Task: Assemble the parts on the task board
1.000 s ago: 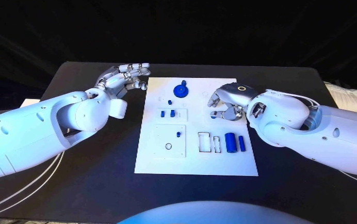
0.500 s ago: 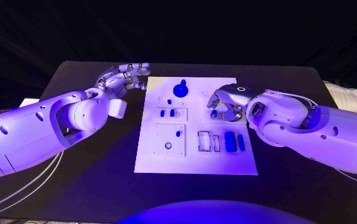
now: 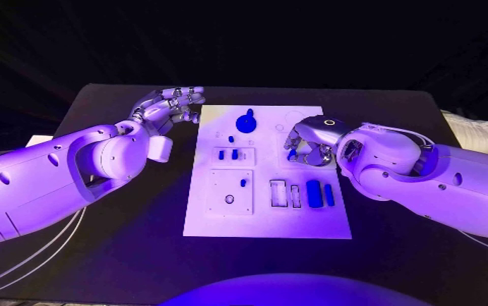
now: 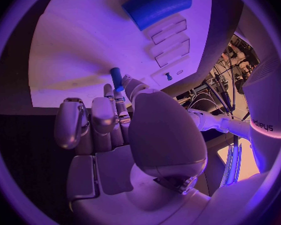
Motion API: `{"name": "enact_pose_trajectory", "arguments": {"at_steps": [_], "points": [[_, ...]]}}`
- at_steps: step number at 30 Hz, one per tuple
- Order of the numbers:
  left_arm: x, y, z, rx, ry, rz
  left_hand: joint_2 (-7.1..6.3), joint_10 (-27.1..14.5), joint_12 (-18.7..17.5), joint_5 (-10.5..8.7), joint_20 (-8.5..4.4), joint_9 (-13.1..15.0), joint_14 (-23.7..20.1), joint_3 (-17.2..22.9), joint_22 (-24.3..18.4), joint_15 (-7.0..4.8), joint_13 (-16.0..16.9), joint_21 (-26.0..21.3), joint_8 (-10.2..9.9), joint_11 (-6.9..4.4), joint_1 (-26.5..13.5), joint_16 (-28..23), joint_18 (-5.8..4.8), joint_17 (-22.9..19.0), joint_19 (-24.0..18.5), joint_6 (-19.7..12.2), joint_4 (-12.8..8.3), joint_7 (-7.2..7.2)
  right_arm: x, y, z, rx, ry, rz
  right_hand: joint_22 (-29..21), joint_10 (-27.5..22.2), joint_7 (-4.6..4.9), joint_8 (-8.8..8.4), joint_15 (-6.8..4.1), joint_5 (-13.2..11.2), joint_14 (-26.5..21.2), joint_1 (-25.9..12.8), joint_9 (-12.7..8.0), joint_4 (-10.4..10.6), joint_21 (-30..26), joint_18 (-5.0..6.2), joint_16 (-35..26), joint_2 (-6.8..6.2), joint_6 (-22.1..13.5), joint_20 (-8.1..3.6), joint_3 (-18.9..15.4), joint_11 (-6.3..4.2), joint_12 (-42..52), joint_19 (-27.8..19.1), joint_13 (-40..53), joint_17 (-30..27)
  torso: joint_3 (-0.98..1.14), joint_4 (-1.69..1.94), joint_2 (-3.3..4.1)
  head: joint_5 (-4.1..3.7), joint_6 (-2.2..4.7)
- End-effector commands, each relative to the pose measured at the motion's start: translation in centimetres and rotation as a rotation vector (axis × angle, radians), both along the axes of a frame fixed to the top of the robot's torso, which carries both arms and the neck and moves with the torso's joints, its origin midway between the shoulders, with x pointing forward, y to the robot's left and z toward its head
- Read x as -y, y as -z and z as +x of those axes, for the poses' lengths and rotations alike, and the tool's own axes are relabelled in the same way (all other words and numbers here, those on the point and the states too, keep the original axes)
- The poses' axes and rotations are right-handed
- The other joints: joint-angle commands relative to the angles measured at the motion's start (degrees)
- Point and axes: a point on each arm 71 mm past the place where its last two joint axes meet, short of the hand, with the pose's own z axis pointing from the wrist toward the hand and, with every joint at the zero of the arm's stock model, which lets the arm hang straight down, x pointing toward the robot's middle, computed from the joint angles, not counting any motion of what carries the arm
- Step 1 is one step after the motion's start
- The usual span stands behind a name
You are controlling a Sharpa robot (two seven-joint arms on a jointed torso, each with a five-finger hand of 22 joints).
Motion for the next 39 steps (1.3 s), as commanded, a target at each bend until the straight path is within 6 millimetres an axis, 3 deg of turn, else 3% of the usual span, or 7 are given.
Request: {"name": "enact_pose_trajectory", "arguments": {"at_steps": [1, 12, 22, 34, 39], "points": [[0.3, -0.1, -0.1, 0.005, 0.024, -0.007, 0.65, -0.36, 0.21, 0.26, -0.05, -0.05, -0.38, -0.35, -0.09, -0.02, 0.06, -0.32, 0.18, 0.02, -0.10, -0.35, 0.61, -0.09, -0.42, -0.20, -0.01, 0.12, 0.0, 0.2, -0.1, -0.003, -0.004, -0.029, 0.16, 0.65, -0.07, 0.01, 0.11, 0.04, 0.95, 0.67, 0.08, -0.10, 0.28, -0.04, 0.42, 0.10, 0.65, 0.39, 0.63, -0.10, 0.35, 0.11, 0.00, 0.13, -0.01, 0.03, 0.04, -0.06, -0.13], [0.3, 0.0, -0.1, 0.004, 0.026, -0.006, 0.65, -0.36, 0.21, 0.26, -0.05, -0.05, -0.38, -0.35, -0.09, -0.02, 0.06, -0.32, 0.18, 0.02, -0.10, -0.35, 0.61, -0.09, -0.42, -0.20, -0.01, 0.12, -0.2, 0.3, -0.1, -0.007, -0.009, -0.033, 1.90, 3.32, 0.01, 0.36, -0.33, -0.62, 1.27, 1.76, 0.34, -0.85, 1.72, -0.45, 1.77, 0.78, 2.66, 0.02, 2.81, -0.66, 0.37, 1.15, 0.06, 1.62, -0.03, 0.02, 0.03, -0.12, -0.38], [0.3, 0.0, -0.1, 0.004, 0.027, -0.004, 0.65, -0.36, 0.21, 0.26, -0.05, -0.05, -0.38, -0.35, -0.09, -0.02, 0.06, -0.32, 0.18, 0.02, -0.10, -0.35, 0.61, -0.09, -0.42, -0.20, -0.01, 0.12, -0.4, -0.1, -0.1, 0.034, -0.007, -0.002, 4.11, 6.62, -0.06, 1.07, -0.88, -1.94, 1.60, 3.78, 0.76, -3.14, 3.58, -0.96, 3.26, 2.18, 4.99, -0.51, 5.47, -1.29, 0.32, 2.36, 0.34, 3.15, 0.00, -0.05, -0.04, -0.14, -0.37], [0.4, 0.2, 0.0, 0.002, 0.027, -0.004, 0.73, -0.49, 0.30, 0.25, -0.03, -0.06, -0.43, -0.41, -0.14, -0.01, 0.08, -0.40, 0.19, 0.02, -0.09, -0.36, 0.61, -0.14, -0.44, -0.25, -0.05, 0.12, -0.8, -2.3, -0.8, 0.093, -0.013, 0.111, 4.97, 7.47, 0.22, 1.15, -0.88, -2.01, 1.68, 4.12, 0.88, -4.30, 4.30, -1.16, 3.82, 2.16, 5.47, -0.57, 6.34, -1.28, -0.02, 2.78, 0.42, 3.68, -0.05, -0.05, -0.15, -0.33, -0.11], [0.4, 0.4, -0.1, -0.002, 0.028, -0.005, 0.73, -0.49, 0.30, 0.25, -0.03, -0.06, -0.43, -0.41, -0.14, -0.01, 0.08, -0.40, 0.19, 0.02, -0.09, -0.36, 0.61, -0.14, -0.44, -0.25, -0.05, 0.12, -1.8, -3.8, -1.5, 0.107, -0.042, 0.173, 5.03, 7.45, 0.36, 1.06, -0.84, -1.97, 1.68, 4.16, 0.87, -4.59, 4.37, -1.17, 3.85, 2.01, 5.41, -0.56, 6.50, -1.19, -0.21, 2.79, 0.40, 3.68, 0.07, 0.00, -0.05, -0.22, 0.13]]}}
